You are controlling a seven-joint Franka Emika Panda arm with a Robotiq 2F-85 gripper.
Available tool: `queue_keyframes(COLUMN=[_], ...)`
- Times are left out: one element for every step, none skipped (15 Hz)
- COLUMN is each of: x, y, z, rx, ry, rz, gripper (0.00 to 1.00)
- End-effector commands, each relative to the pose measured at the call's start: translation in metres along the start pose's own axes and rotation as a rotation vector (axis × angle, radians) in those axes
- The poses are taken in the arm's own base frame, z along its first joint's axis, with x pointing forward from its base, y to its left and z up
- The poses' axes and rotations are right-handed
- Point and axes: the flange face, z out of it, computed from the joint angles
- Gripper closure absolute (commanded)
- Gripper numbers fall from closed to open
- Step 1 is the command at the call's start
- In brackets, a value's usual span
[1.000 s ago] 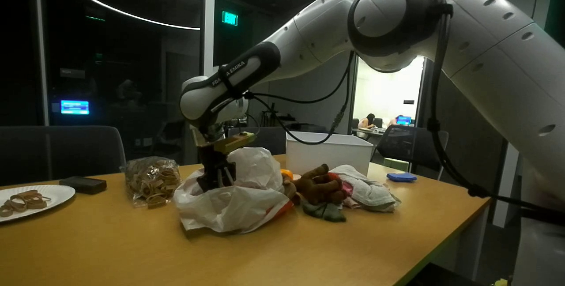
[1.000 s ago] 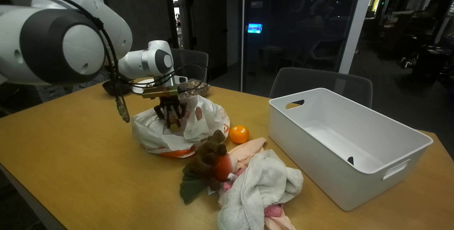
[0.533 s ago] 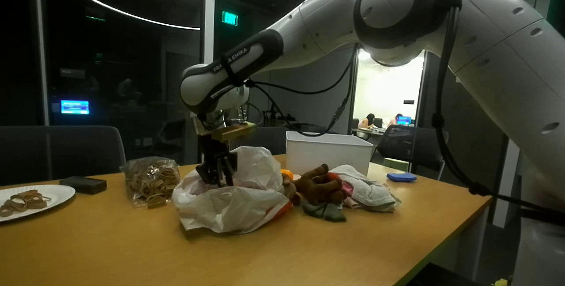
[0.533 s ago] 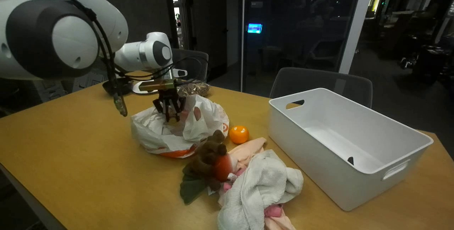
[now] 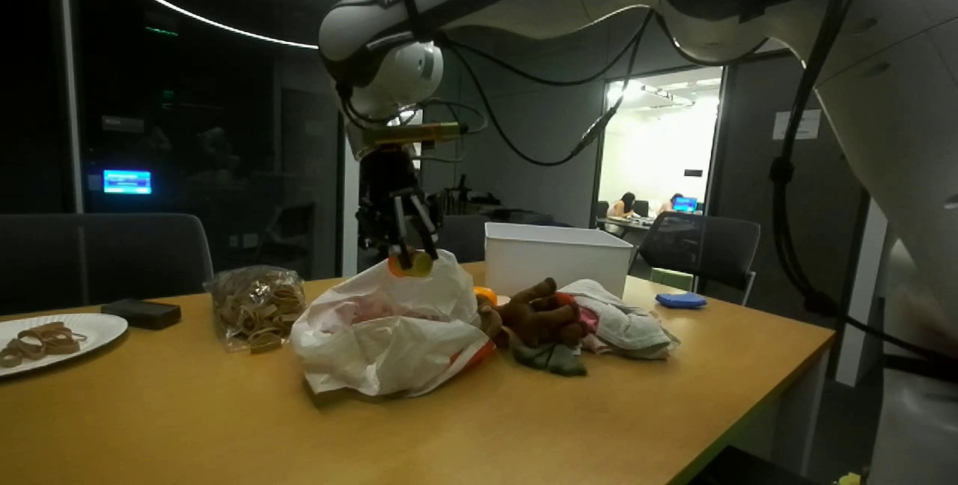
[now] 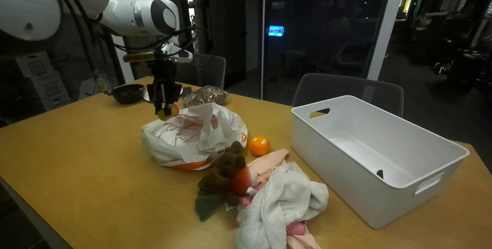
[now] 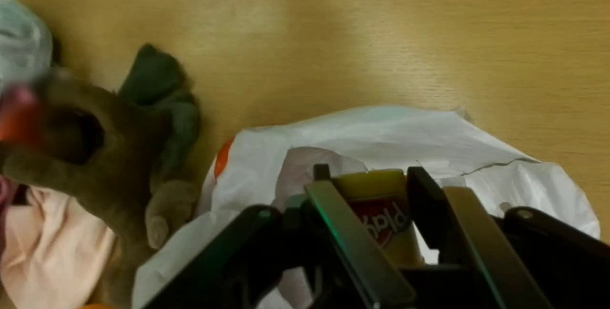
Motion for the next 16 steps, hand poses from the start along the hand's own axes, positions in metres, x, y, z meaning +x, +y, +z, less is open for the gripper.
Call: queue_keyframes(x=[-0.024, -0.022, -0.016, -0.007, 0.003, 0.014, 0.023, 0.031, 0.035, 0.04, 0.046, 0.053, 0.058, 0.061, 0.062, 0.062], y=[0.031, 0.041, 0.051, 0.063, 0.077, 0.093, 0.109, 0.129, 0.148, 0.162, 0.177, 0.191, 0.201, 0.208, 0.21, 0.211], z=[-0.026, -0.029, -0.025, -0.019, -0.012, -0.002, 0.007, 0.017, 0.029, 0.042, 0.056, 0.066, 0.074, 0.081, 0.085, 0.088], rx=[0.023, 0.016, -0.001, -0.02, -0.032, -0.047, -0.061, -0.064, -0.069, -0.112, -0.135, -0.167, -0.185, -0.206, -0.214, -0.22], ry=[0.032, 0.062, 0.091, 0.107, 0.127, 0.149, 0.17, 0.177, 0.18, 0.214, 0.219, 0.242, 0.255, 0.266, 0.271, 0.271], rz=[0.196, 0.245, 0.289, 0.336, 0.385, 0.431, 0.478, 0.534, 0.59, 0.619, 0.671, 0.709, 0.759, 0.81, 0.848, 0.87], gripper=[0.81, 0.81, 0.81, 0.81, 0.81, 0.81, 0.81, 0.81, 0.81, 0.81, 0.81, 0.81, 0.81, 0.31, 0.31, 0.26])
